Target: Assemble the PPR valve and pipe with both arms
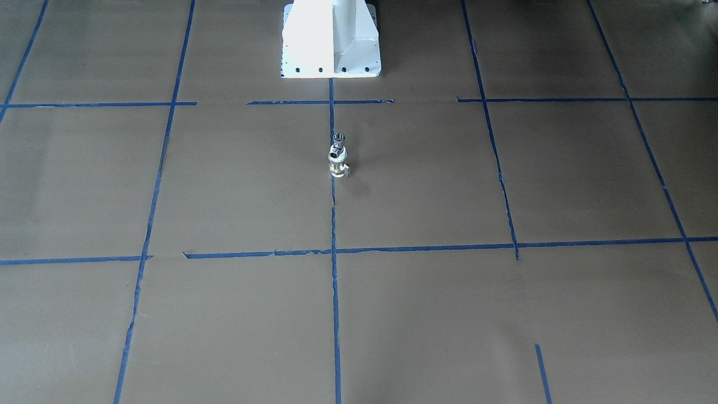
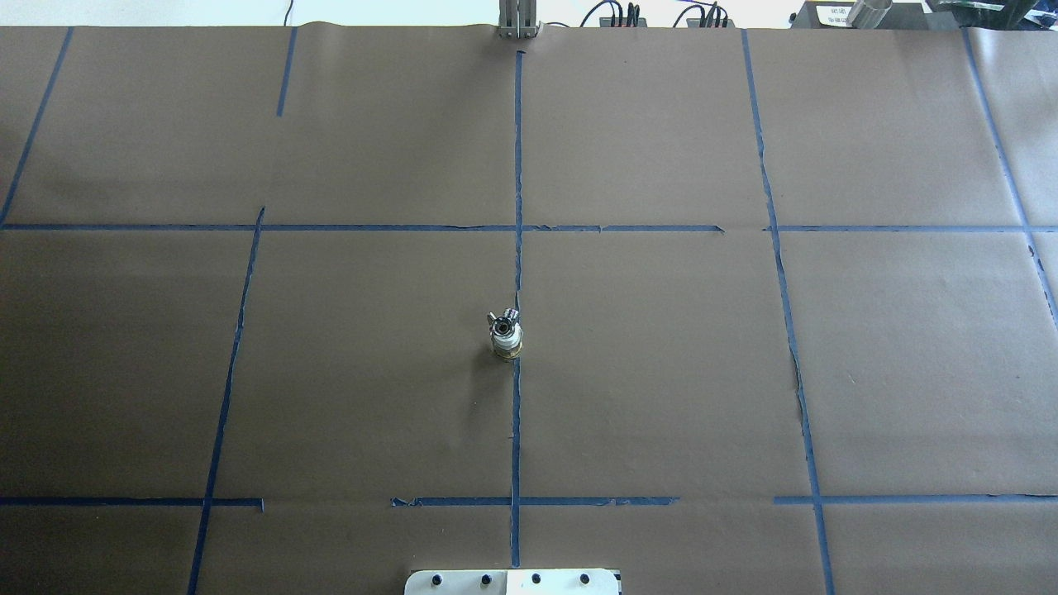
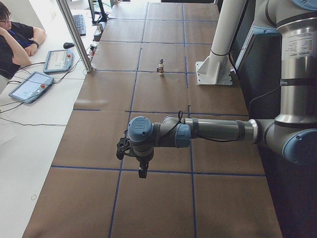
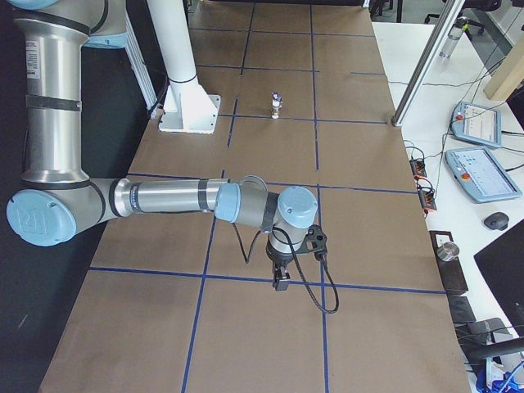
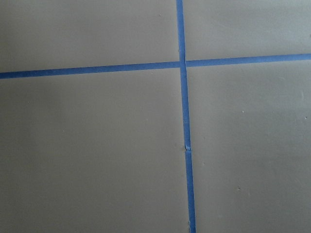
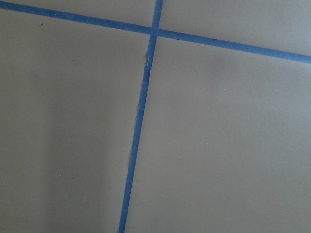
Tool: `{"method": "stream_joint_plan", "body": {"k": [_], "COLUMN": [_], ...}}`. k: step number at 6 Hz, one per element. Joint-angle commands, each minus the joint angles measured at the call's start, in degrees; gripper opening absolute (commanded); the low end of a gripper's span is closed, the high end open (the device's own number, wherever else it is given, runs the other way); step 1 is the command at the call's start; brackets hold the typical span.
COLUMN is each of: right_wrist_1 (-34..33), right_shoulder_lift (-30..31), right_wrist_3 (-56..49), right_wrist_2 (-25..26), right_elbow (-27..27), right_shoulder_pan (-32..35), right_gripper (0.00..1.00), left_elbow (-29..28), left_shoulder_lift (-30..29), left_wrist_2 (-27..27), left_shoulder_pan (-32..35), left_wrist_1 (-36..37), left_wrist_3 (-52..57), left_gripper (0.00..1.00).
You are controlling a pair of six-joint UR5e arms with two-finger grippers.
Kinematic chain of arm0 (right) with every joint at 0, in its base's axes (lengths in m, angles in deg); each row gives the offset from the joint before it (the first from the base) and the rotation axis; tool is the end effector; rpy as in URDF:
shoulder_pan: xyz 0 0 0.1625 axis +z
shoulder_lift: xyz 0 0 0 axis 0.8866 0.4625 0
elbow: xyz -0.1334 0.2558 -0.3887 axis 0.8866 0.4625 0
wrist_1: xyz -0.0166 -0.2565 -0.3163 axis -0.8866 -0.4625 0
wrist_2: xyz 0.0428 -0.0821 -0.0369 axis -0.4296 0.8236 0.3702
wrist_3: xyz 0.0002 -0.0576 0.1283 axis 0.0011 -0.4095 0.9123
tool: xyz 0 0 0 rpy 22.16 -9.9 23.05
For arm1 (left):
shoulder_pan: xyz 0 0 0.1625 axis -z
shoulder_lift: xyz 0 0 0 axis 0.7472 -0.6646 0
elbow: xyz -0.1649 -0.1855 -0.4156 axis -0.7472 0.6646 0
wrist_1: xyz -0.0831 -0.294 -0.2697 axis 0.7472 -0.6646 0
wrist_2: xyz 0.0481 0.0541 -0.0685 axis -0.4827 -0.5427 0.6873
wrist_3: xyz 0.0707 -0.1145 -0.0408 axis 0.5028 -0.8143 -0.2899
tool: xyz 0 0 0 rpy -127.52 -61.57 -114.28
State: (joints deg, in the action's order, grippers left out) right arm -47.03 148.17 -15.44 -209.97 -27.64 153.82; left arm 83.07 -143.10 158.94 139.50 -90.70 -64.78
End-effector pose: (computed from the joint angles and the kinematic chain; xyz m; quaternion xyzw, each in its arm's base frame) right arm 0.0516 -0.4241 0.7374 -0.0228 -0.3551 -0.0901 0.9302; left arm -0.0419 -0.4333 0.7305 0.0209 0.3855 0.0268 0.9221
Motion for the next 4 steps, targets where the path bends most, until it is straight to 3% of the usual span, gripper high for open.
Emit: {"method": "stream_joint_plan", "body": {"k": [1, 4], "right_wrist_1": [0.63, 0.63], "right_shoulder_lift": [0.61, 0.79], "right_wrist_3": [1.13, 1.13], "right_wrist_2": [-0.21, -1.79], "right_elbow": [0.21, 0.13], "right_shoulder_pan": [-0.22, -1.80], "right_gripper": [1.00, 1.00], "left_elbow": [0.40, 0.49], "left_shoulder_lift": [0.96, 3.17], "left_wrist_2": [-0.32, -0.42], "left_shoulder_pan": [0.00, -0.09], "left_wrist_1": [0.76, 0.24], "left_wrist_3": [-0.14, -0.05], "left_gripper": [1.00, 1.00]}}
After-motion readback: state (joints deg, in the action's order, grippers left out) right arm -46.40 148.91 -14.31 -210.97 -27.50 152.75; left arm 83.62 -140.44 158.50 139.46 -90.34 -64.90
